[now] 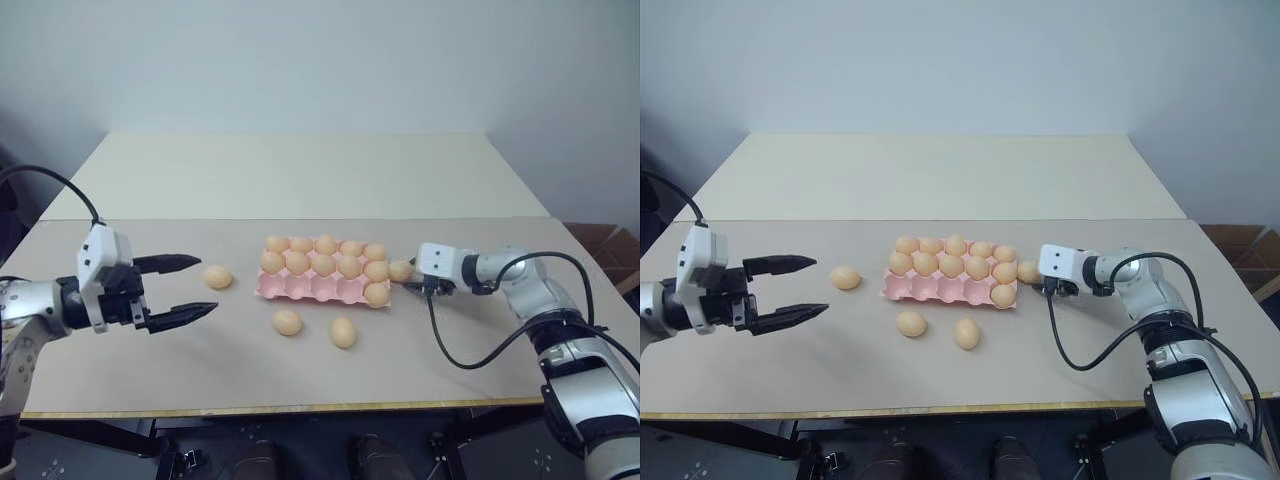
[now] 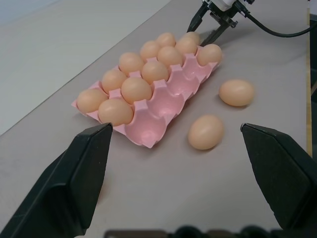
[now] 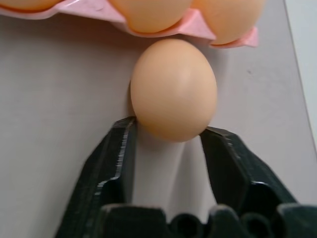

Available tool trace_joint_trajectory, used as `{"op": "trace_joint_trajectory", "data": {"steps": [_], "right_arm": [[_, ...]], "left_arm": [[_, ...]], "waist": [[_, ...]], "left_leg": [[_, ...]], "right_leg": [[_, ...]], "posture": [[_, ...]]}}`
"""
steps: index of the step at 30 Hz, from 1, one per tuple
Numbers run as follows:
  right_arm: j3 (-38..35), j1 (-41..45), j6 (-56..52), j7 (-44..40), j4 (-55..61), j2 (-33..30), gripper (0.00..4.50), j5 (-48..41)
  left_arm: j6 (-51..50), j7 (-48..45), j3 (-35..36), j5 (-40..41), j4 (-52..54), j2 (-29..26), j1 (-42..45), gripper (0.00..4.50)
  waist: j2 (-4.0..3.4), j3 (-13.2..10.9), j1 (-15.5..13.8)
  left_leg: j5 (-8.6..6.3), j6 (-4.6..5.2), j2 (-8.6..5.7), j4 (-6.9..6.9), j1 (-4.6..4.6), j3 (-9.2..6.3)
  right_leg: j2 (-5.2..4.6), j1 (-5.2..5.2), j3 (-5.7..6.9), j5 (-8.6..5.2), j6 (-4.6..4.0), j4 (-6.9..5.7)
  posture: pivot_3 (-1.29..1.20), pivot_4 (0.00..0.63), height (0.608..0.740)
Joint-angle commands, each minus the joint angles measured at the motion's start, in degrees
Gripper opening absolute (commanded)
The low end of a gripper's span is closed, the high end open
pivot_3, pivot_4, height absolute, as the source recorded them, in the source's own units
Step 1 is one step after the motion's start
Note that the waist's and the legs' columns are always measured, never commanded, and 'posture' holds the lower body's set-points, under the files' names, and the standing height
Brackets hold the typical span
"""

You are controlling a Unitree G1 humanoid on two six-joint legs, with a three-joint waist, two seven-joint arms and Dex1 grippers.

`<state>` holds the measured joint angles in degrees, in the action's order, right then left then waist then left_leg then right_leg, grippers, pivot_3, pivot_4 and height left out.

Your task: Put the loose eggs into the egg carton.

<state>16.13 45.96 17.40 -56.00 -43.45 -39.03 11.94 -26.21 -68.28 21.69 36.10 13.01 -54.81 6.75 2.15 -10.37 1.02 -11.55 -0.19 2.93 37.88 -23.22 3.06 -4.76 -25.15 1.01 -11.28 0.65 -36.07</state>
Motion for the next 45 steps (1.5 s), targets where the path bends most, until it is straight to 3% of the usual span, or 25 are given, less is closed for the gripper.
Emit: {"op": "trace_joint_trajectory", "data": {"steps": [1, 2, 11, 14, 20, 43, 45], "right_arm": [[-1.4, -1.6, 0.8, -1.5, 2.4, -1.8, 1.12, -1.1], [-1.5, -1.9, 0.5, -1.2, 3.0, -2.0, 0.82, -1.0], [-2.8, -5.8, -2.9, -5.5, 10.9, -5.3, 0.82, -3.4], [-3.2, -6.8, -4.0, -8.1, 13.2, -6.4, 1.38, -4.7], [-3.6, -6.9, -5.2, -7.4, 15.5, -6.2, 3.41, -5.1], [0.0, 5.4, -0.3, -5.9, 0.8, 2.8, 3.41, -1.3], [0.4, 6.0, 0.2, -5.9, -0.3, 3.2, 3.04, -0.9]], "left_arm": [[1.0, 0.0, 2.0, 0.4, 1.5, -1.0, 0.2, 4.5], [1.0, 0.0, 1.9, 0.4, 1.4, -1.0, 0.3, 4.5], [1.2, -0.1, 0.2, -0.2, 0.4, -1.0, 2.2, 4.5], [1.3, -0.2, -0.3, -0.5, -0.1, -0.9, 2.9, 4.5], [1.7, -0.3, -1.0, -1.1, -0.7, -0.6, 3.6, 4.5], [2.2, 0.1, 1.2, -1.0, 1.1, -0.8, 0.1, 4.5], [2.2, 0.2, 1.5, -1.0, 1.2, -0.9, -0.1, 4.5]], "waist": [[0.0, 0.0, 0.0], [0.0, 0.0, -0.1], [0.0, 0.0, -0.2], [0.0, 0.0, -0.2], [0.0, 0.0, 0.0], [0.0, 0.0, 0.0], [0.0, 0.0, 0.0]], "left_leg": [[0.0, 0.0, 0.0, 0.0, -0.01, 0.01], [0.0, 0.0, 0.0, 0.0, 0.0, 0.03], [0.0, 0.0, 0.0, -0.01, -0.05, 0.09], [0.0, 0.0, 0.0, -0.01, -0.03, 0.12], [0.0, 0.0, 0.04, -0.01, -0.01, 0.13], [-0.01, 0.0, 0.08, -0.03, -0.06, 0.17], [0.0, 0.0, 0.08, -0.03, -0.06, 0.17]], "right_leg": [[0.0, 0.0, -0.01, 0.01, 0.02, 0.01], [0.0, 0.0, -0.03, 0.02, 0.04, 0.01], [0.0, -0.07, -0.09, 0.02, 0.04, 0.03], [0.0, -0.07, -0.1, 0.02, 0.04, 0.02], [0.06, -0.09, -0.13, 0.02, 0.03, 0.0], [0.1, -0.15, -0.16, 0.05, 0.04, 0.02], [0.1, -0.15, -0.16, 0.05, 0.05, 0.02]], "posture": [[0.0, 0.15, 0.74], [0.0, 0.15, 0.74], [0.0, 0.15, 0.74], [0.0, 0.15, 0.74], [0.0, 0.15, 0.74], [0.0, 0.15, 0.74], [0.0, 0.15, 0.74]]}}
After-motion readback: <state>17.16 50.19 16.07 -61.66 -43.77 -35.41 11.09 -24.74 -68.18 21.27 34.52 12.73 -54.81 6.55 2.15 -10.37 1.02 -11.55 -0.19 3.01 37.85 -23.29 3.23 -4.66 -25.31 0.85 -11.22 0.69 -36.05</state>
